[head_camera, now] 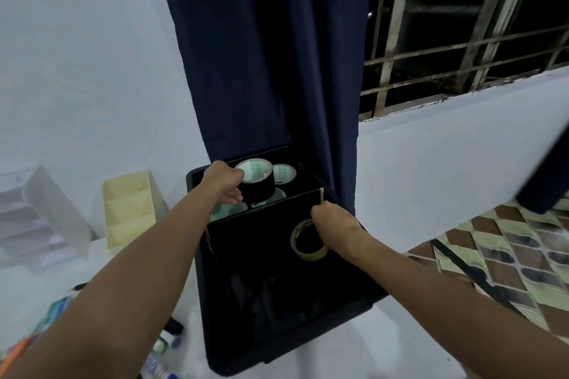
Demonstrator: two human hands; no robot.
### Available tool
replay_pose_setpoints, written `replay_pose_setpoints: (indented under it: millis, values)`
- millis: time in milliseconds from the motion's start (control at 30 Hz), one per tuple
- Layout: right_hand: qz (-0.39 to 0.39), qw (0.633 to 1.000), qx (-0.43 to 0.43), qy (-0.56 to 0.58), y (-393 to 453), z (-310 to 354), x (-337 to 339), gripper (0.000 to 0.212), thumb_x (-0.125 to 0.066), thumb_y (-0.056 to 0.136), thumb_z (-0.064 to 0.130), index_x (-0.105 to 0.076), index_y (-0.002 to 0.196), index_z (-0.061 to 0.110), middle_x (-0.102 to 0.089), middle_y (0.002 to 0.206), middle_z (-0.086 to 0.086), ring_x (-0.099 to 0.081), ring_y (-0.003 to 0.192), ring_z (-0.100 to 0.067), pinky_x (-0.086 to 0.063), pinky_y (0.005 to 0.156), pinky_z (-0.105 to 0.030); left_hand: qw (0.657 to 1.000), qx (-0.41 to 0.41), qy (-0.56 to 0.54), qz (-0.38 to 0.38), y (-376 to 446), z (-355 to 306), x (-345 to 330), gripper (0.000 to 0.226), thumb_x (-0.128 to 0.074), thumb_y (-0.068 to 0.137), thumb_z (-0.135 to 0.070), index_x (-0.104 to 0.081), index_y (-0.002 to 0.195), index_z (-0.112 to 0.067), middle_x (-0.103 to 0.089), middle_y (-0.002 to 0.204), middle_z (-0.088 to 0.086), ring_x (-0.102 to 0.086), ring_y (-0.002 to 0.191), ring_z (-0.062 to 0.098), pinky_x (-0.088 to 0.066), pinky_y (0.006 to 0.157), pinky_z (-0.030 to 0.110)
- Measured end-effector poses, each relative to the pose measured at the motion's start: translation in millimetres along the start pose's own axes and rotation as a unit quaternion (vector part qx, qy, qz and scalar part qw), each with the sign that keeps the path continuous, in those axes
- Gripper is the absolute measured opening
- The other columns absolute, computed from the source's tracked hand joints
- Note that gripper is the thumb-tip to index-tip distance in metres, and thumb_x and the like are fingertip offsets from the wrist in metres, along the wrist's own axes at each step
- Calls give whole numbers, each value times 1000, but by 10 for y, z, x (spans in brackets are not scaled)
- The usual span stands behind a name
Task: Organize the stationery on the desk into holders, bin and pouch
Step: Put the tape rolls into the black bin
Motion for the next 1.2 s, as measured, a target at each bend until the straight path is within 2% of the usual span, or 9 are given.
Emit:
replay_pose_setpoints:
  millis: [233,333,433,567,667,733,833,1033,1200]
  values:
    - [44,998,14,51,68,-20,-179,20,-54,90,5,-62,107,0,-61,114,-17,-64,100,-30,-50,84,-32,998,-38,50,-26,-58,-6,-17,28,-46,88,-20,-57,104,1,-70,81,18,-66,57,25,-55,52,30]
    - [91,992,24,82,44,1,-256,33,-66,86,29,-62,105,2,-61,108,-14,-63,97,-30,-51,83,-33,994,-68,66,-57,-110,-14,-25,36,-48,89,-22,-47,119,-3,-68,92,16,-64,54,22,-51,46,28]
    - [123,987,21,97,19,-15,-316,37,-66,84,38,-61,99,6,-65,103,-11,-65,91,-27,-54,80,-35,993,-87,42,-67,-169,5,-68,49,-51,89,-28,-37,133,-11,-65,95,11,-65,56,20,-54,47,28]
    - [146,981,24,126,-4,7,-320,38,-62,86,42,-64,95,5,-66,96,-8,-62,81,-21,-50,72,-30,984,-139,60,-97,-244,14,-99,53,-60,84,-45,-46,128,-17,-63,99,2,-60,61,9,-52,59,27]
    - [154,981,27,119,-17,30,-356,44,-70,80,43,-64,103,5,-66,101,-7,-64,90,-23,-51,78,-29,967,-174,151,-108,-258,49,-123,59,-63,81,-55,-57,123,-13,-64,106,2,-60,80,10,-47,76,27]
    - [148,981,28,118,-7,44,-377,47,-75,76,38,-64,110,7,-66,109,-8,-64,97,-24,-52,85,-31,953,-197,196,-119,-245,73,-140,59,-61,82,-54,-60,123,-12,-66,114,6,-63,99,20,-51,84,31]
    - [145,981,28,126,0,72,-369,46,-76,77,31,-64,114,7,-66,112,-9,-64,101,-25,-52,87,-31,943,-204,232,-122,-249,91,-157,59,-56,86,-55,-59,128,-14,-64,120,9,-61,108,25,-52,87,37]
    - [133,982,26,130,3,43,-345,52,-81,71,35,-63,112,8,-64,110,-9,-64,99,-25,-52,84,-32,935,-198,278,-97,-328,91,-216,58,-49,91,-50,-47,137,-15,-56,124,14,-56,112,30,-50,91,41]
    - [95,984,48,140,59,159,-177,51,-83,66,40,-66,103,10,-65,103,-6,-64,93,-22,-54,83,-34,934,-233,257,-89,-500,67,-130,57,-56,88,-29,-40,140,-17,-45,121,13,-59,94,27,-51,90,38]
Point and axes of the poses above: each hand's wrist, its own y-axis towards the middle knuckle, its own x-axis out of the back of the hand, z = x × y, the point moved 5 cm from there along y, towards the middle knuckle
